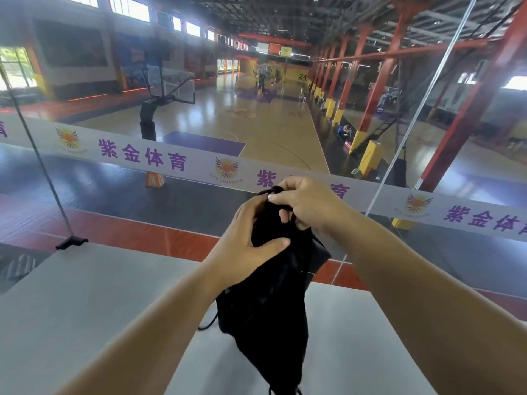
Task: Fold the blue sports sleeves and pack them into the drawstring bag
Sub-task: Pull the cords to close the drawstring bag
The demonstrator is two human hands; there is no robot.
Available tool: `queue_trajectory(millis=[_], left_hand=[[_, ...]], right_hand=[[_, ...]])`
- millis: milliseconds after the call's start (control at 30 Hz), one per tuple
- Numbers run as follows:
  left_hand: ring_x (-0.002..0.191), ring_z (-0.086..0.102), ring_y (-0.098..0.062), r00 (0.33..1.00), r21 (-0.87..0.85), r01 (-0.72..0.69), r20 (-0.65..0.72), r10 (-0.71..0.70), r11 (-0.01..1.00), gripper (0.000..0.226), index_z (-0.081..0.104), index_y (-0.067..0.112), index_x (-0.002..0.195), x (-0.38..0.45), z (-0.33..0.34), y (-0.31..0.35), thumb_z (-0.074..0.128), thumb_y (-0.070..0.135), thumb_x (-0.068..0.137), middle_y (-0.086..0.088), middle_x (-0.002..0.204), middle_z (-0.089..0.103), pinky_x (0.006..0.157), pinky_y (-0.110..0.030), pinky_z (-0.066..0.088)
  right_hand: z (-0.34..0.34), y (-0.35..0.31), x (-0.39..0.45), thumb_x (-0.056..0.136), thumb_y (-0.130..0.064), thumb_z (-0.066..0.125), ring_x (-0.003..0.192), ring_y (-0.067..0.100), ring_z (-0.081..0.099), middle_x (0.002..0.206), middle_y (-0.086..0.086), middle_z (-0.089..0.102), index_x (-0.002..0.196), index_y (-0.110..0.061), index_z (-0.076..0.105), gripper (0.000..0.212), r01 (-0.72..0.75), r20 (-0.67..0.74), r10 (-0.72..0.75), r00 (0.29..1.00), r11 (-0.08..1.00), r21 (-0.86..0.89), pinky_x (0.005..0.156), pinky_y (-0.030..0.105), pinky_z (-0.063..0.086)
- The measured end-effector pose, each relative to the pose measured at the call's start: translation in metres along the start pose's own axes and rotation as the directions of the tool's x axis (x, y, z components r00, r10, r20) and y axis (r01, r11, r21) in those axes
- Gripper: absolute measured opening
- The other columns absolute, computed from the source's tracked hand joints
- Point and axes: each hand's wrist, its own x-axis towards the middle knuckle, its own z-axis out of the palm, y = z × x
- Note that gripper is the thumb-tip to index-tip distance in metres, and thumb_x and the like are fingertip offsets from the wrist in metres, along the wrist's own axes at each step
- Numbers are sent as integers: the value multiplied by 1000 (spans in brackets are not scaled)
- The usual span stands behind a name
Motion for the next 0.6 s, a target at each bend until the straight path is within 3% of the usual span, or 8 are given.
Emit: queue_trajectory(millis=[67, 167, 233, 300, 367, 467, 600], left_hand=[[125, 41, 4, 1000, -31, 2, 31, -1, 1000, 71, 33, 43, 132, 3, -1, 5, 69, 48, 71, 15, 135, 40, 101, -22, 39], [112, 46, 8, 999, 87, -40, 15, 39, 995, 45, 47, 36, 118, 8, 1, 9, 70, 33, 79, 14, 122, 44, 89, -14, 40], [91, 59, 3, 1000, 96, -19, 4, 19, 995, 27, 54, 30, 106, 10, 5, 12, 66, 25, 82, 12, 104, 60, 76, -13, 45], [67, 59, 1, 1000, 93, 17, 13, -18, 996, 17, 55, 29, 94, 12, 7, 13, 63, 19, 82, 8, 82, 63, 60, -12, 46], [59, 54, 0, 998, 103, 39, 41, -44, 994, 18, 53, 30, 87, 13, 6, 14, 60, 14, 80, 6, 74, 61, 53, -14, 43], [59, 56, -4, 987, 75, 94, 126, -103, 993, 19, 52, 28, 87, 13, 0, 15, 55, 10, 82, 4, 75, 61, 58, -22, 46], [65, 64, -13, 954, 62, 148, 255, -159, 987, 46, 50, 47, 109, 14, -3, 17, 53, 9, 82, 3, 92, 68, 62, -27, 50]], right_hand=[[-5, -2, -2, 92, -20, 57, 40, 8, 40, 45, -5, 54, 79, -16, 57, 14, -2, 27, 1, 1000, 999, 33, 37, 17, 30], [-9, 0, -5, 92, -19, 58, 37, 6, 40, 45, -5, 54, 81, -15, 59, 11, 13, 30, -14, 999, 999, 46, 37, 16, 30], [-10, 6, -6, 90, -19, 60, 41, 7, 44, 45, -6, 55, 82, -14, 63, 10, 28, -14, -28, 1000, 999, 16, 42, 17, 34], [-13, 12, -5, 89, -18, 63, 45, 7, 47, 44, -6, 55, 83, -11, 66, 10, 40, -62, -39, 997, 999, 14, 46, 18, 36], [-21, 19, -4, 88, -17, 64, 39, 2, 46, 42, -7, 55, 85, -7, 68, 11, 54, -119, -55, 991, 998, -8, 44, 14, 35], [-35, 33, -5, 87, -17, 67, 33, 0, 40, 43, -8, 54, 83, -8, 70, 10, 35, -223, -36, 974, 999, -6, 41, 14, 32], [-37, 49, -7, 87, -19, 66, 34, 0, 40, 44, -8, 52, 78, -11, 70, 12, 34, -257, -35, 966, 999, -9, 41, 14, 32]])
